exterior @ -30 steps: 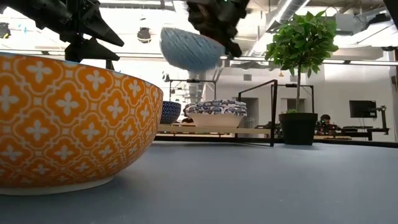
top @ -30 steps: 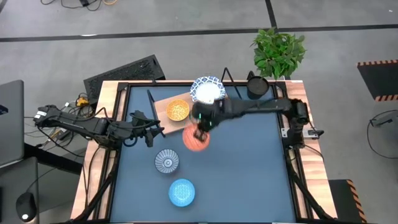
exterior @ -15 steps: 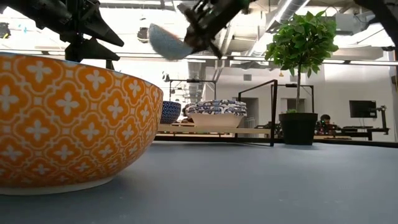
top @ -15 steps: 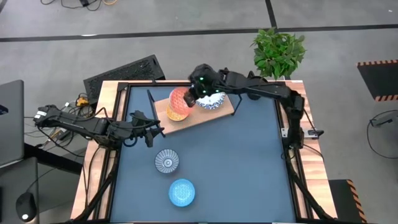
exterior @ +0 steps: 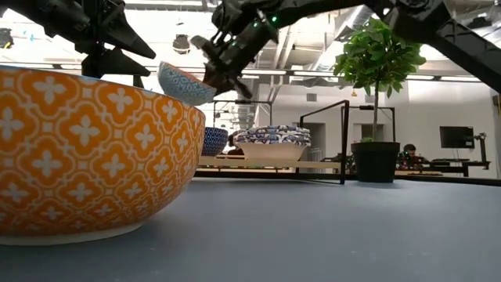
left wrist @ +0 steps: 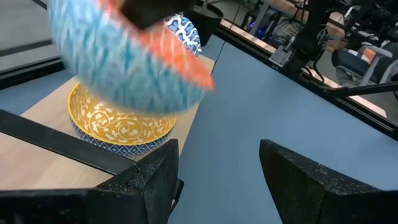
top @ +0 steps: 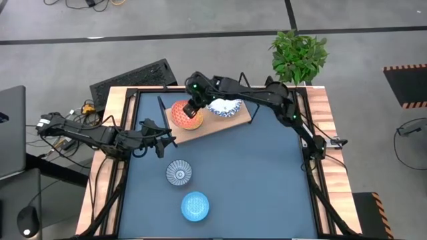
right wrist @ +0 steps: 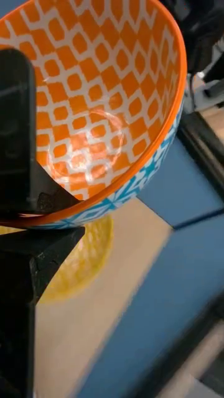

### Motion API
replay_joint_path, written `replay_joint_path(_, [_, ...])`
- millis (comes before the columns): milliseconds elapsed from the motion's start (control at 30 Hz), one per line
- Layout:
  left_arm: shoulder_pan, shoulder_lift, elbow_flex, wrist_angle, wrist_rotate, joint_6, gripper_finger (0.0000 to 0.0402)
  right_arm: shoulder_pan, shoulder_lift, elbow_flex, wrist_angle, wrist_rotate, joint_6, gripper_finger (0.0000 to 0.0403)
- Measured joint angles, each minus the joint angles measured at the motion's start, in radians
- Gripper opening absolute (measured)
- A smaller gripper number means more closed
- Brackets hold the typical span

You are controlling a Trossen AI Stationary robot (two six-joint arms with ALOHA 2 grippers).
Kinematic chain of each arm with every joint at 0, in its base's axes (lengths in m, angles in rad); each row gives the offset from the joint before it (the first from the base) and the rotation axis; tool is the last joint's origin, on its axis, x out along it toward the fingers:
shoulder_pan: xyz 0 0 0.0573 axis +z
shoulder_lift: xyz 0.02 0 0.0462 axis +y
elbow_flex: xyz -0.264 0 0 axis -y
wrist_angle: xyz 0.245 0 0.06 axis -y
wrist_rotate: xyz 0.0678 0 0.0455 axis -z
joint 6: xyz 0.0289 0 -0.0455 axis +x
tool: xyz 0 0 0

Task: Place and stack bowls onto a shelf
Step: Stack the orange patterned bowl on top of the yellow patterned bowl on the shelf

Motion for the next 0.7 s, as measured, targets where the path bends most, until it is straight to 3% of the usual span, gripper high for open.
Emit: replay_joint_path(700, [-0.001, 0.0, 0.0, -0.005, -0.006, -0.019, 0.0213, -0.042, 0.018, -0.003, -0.109, 0.007, -0.033, 0.0043])
